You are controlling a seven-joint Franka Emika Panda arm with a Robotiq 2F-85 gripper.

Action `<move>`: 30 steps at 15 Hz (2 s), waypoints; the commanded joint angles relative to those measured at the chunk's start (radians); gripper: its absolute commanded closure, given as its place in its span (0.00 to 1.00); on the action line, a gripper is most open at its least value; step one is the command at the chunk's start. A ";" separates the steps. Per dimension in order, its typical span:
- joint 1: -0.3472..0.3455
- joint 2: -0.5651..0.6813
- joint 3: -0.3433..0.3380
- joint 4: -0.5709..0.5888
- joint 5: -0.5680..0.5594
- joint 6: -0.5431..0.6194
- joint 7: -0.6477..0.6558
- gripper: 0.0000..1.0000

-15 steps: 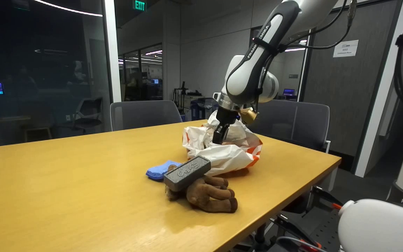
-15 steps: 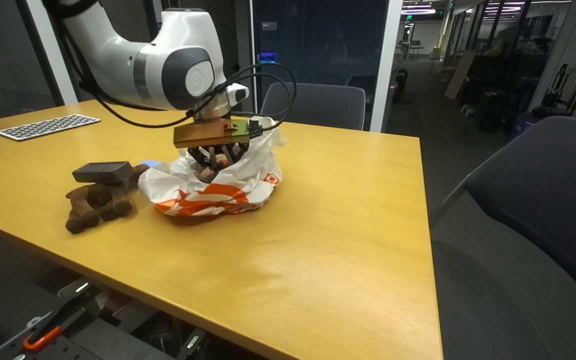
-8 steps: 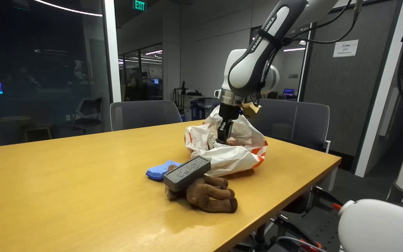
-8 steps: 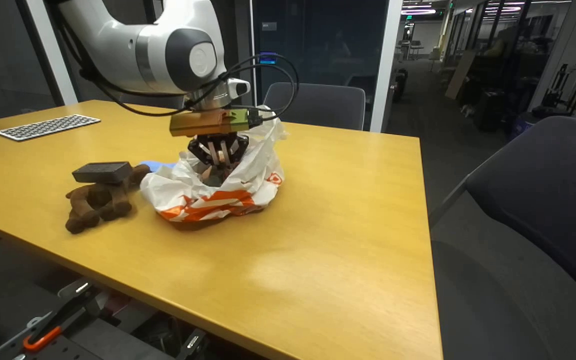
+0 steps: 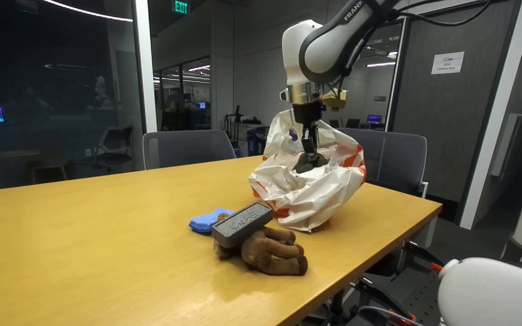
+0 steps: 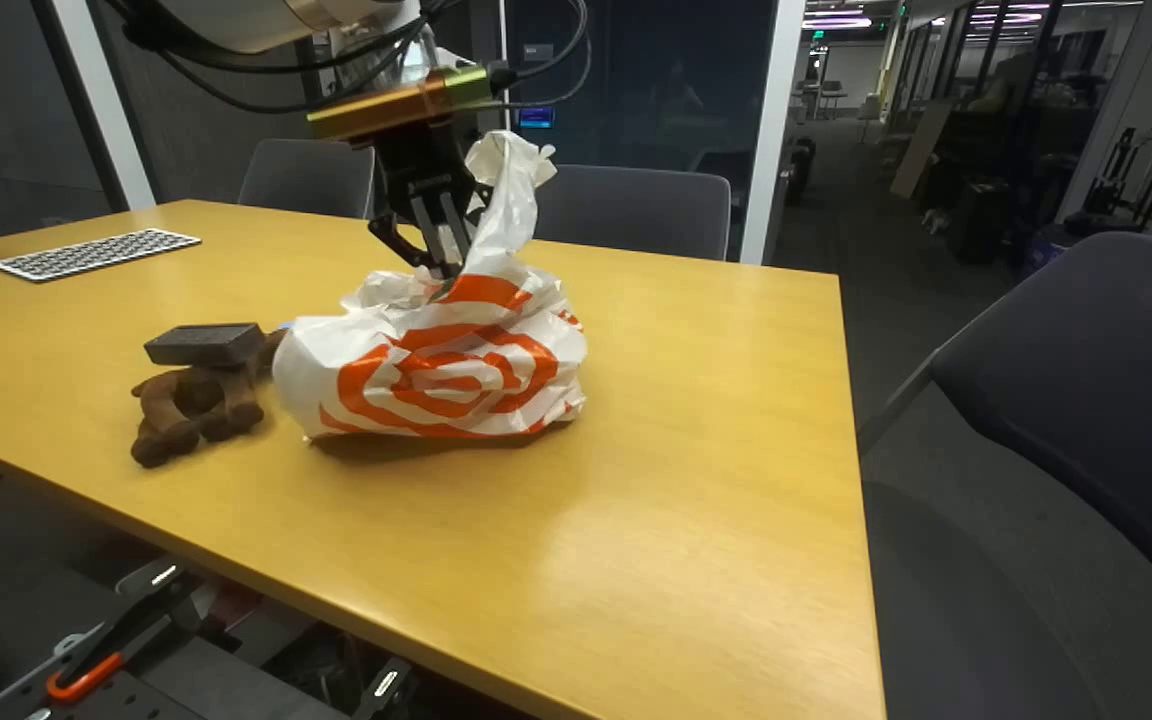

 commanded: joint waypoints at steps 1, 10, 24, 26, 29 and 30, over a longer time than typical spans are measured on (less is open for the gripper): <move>0.044 -0.059 -0.009 0.035 0.197 -0.076 -0.245 0.96; 0.017 -0.017 -0.119 0.112 0.750 -0.169 -0.694 0.96; 0.118 -0.052 0.025 0.114 1.101 -0.097 -1.005 0.96; 0.153 -0.019 0.066 0.120 1.101 -0.046 -1.001 0.96; 0.198 0.034 0.130 0.094 1.049 0.186 -1.000 0.96; 0.207 0.060 0.143 0.092 1.005 0.240 -0.980 0.96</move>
